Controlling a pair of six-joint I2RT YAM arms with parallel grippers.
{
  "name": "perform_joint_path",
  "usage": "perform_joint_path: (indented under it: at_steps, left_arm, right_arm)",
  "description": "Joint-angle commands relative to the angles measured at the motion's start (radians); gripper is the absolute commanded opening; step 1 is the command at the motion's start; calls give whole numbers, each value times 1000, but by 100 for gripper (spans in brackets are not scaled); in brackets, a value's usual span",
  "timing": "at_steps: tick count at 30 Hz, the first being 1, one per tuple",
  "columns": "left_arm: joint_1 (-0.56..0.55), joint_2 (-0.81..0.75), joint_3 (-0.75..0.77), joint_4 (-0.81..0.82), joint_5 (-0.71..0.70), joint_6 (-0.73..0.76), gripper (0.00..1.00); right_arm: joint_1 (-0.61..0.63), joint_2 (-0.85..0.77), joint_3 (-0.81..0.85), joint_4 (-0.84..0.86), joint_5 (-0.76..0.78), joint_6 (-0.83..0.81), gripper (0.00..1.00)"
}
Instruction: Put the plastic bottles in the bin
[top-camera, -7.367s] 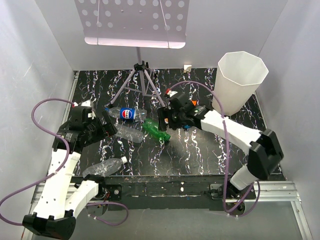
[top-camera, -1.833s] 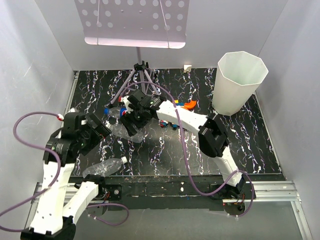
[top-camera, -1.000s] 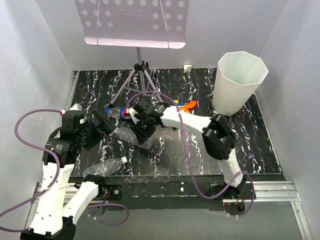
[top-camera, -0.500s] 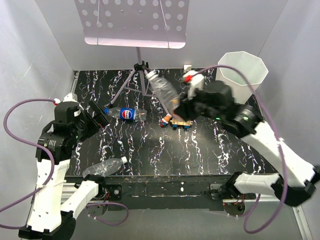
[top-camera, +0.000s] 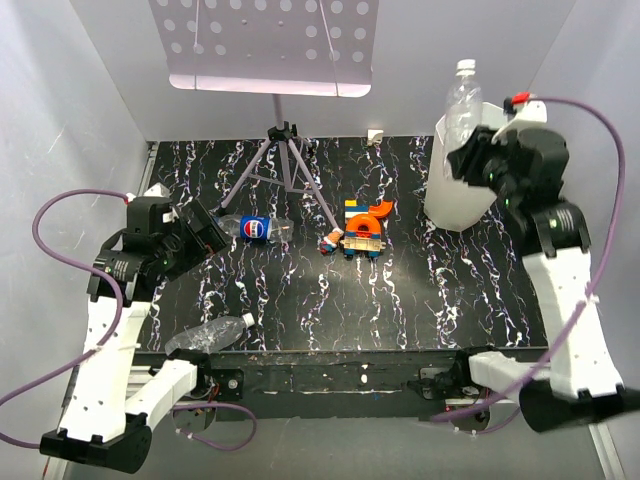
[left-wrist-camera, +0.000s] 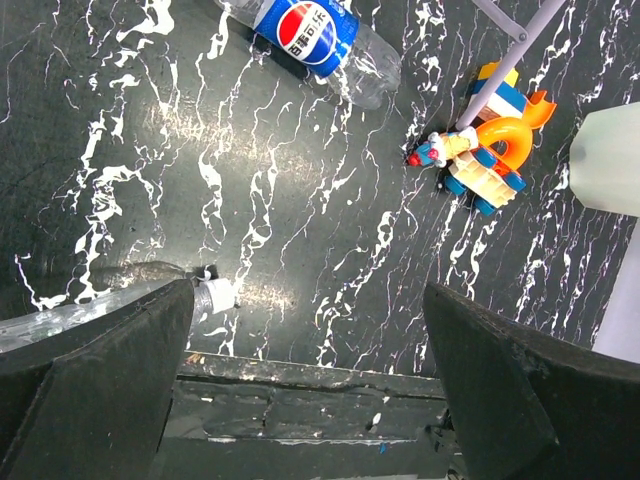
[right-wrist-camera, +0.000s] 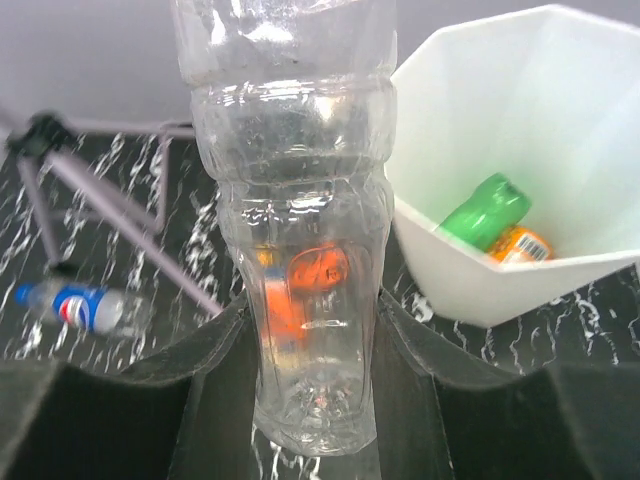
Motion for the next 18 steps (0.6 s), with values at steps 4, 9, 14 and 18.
perform_joint_path:
  at_steps: [4, 9, 14, 18]
  left_arm:
    - [-1, -54, -18, -4, 44, 9, 99]
    - [0, -83, -35, -4, 48, 9, 99]
    - [-1, -82, -40, -3, 73, 9, 99]
    - [-1, -77, -29, 3, 94, 2, 99]
  right_arm:
    - [-169, 245, 207, 138, -39, 52, 35]
    - [-256, 341, 259, 156, -33, 55, 36]
    - [-309, 423, 276, 146, -1, 40, 36]
    - [-335, 463, 281, 136, -7, 38, 48]
